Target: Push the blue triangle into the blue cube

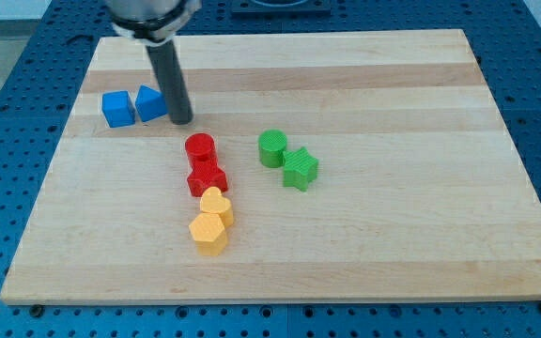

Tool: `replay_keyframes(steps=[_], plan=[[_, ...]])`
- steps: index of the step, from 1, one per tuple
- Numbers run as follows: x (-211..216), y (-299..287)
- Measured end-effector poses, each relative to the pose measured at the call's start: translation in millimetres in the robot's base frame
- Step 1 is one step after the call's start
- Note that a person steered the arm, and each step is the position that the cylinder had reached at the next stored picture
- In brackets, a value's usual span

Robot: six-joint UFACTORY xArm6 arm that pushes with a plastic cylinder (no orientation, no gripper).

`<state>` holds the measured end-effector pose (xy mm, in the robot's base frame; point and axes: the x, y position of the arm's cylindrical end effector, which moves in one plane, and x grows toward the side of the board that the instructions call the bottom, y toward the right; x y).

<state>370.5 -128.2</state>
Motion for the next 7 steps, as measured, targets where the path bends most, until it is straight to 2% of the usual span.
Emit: replay_keyframes(steps=[1,2,4,6,7], plan=[[-25,14],[-42,1],[-24,-54],[-25,-73],[-52,-31]])
